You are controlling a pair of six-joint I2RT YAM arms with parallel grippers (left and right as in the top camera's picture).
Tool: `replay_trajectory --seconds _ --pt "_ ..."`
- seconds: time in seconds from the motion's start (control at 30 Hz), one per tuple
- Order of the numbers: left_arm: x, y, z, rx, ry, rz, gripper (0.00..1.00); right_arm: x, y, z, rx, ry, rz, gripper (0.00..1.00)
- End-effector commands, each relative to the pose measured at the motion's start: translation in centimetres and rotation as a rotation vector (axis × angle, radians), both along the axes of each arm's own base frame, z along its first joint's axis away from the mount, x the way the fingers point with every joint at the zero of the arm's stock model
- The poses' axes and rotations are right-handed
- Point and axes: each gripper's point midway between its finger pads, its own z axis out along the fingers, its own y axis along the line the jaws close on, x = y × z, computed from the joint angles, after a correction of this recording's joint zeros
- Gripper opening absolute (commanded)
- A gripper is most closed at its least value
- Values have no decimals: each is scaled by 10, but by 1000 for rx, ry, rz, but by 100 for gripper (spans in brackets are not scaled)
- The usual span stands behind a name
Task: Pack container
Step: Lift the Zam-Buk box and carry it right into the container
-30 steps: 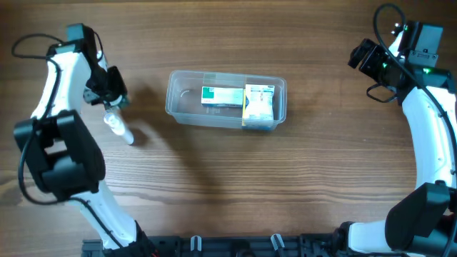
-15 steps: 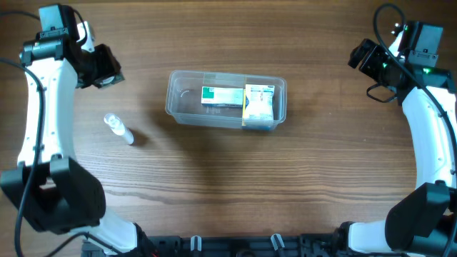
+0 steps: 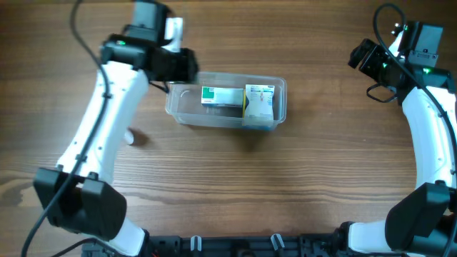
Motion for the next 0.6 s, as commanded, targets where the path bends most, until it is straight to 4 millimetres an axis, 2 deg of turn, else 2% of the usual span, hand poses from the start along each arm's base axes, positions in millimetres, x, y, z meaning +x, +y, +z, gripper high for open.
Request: replay_trajectory --seconds 0.0,0.17,0.33,0.57 --pt "-8 -46 1 -19 -13 -87 43 2 2 -2 17 2 5 100" --pt "-13 -71 -24 22 34 -66 42 2 2 -2 17 2 4 100" --pt "-22 -95 -60 50 117 -84 41 2 2 -2 17 2 4 100" --pt "-31 -107 -96 91 200 -87 40 2 2 -2 17 2 5 100"
